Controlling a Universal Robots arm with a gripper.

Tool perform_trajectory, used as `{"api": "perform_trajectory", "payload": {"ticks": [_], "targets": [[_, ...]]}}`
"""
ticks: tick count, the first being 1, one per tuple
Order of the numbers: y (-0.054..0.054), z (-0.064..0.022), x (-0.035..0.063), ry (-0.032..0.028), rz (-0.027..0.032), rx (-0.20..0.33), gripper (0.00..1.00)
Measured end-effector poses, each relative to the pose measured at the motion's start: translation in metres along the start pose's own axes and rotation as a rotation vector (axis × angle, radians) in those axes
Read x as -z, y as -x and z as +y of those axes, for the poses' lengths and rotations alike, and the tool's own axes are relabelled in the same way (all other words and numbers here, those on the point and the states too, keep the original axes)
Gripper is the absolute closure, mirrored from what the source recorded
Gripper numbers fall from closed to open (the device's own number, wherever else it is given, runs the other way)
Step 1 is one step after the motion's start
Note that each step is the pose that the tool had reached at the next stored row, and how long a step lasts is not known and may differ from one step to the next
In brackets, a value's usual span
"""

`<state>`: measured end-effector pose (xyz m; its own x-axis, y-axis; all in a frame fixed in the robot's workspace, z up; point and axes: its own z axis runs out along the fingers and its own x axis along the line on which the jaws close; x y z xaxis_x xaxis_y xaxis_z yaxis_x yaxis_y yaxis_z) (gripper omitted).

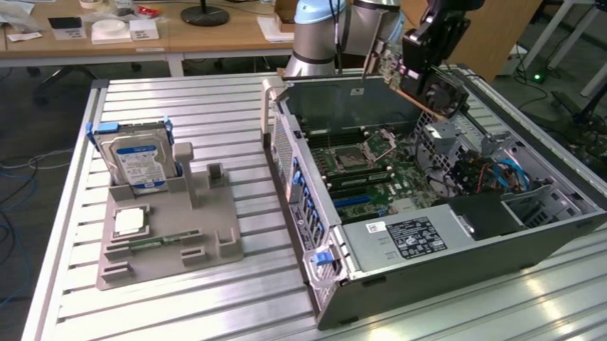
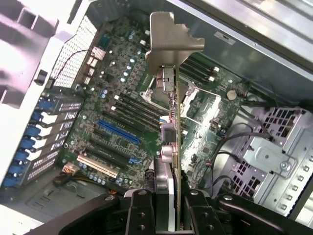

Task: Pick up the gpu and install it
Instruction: 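Insert the gpu into the slot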

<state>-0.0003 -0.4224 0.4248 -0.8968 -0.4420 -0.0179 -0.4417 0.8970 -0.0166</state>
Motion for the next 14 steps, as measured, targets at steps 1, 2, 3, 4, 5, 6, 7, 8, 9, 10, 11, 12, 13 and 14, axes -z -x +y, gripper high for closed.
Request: {"api": "perform_trajectory", "payload": {"ticks": [1, 2, 3, 4, 5, 6, 7, 8, 9, 10, 11, 12, 13, 14], "targets": [[0.0000, 0.0000, 0.0000, 0.0002, -0.0003, 0.015, 0.72], [0.0000, 0.0000, 0.0000, 0.0005, -0.0005, 0.029, 0.72], [0.0000, 0.0000, 0.0000, 0.0007, -0.0007, 0.042, 0.72], [0.0000, 0.0000, 0.0000, 0.0010, -0.0009, 0.054, 0.72], [0.0000, 0.0000, 0.0000, 0.0012, -0.0011, 0.065, 0.72], [0.0000, 0.0000, 0.0000, 0.0014, -0.0012, 0.077, 0.72], [0.0000, 0.0000, 0.0000, 0.0016, -0.0014, 0.088, 0.72], [0.0000, 0.0000, 0.0000, 0.0018, -0.0016, 0.097, 0.72], [0.0000, 0.0000, 0.0000, 0.0020, -0.0018, 0.107, 0.72], [0.0000, 0.0000, 0.0000, 0.0021, -0.0020, 0.116, 0.72], [0.0000, 0.0000, 0.0000, 0.0023, -0.0020, 0.125, 0.72], [0.0000, 0.0000, 0.0000, 0.0024, -0.0022, 0.133, 0.72], [0.0000, 0.0000, 0.0000, 0.0025, -0.0023, 0.143, 0.72], [0.0000, 0.0000, 0.0000, 0.0027, -0.0025, 0.151, 0.72]]}}
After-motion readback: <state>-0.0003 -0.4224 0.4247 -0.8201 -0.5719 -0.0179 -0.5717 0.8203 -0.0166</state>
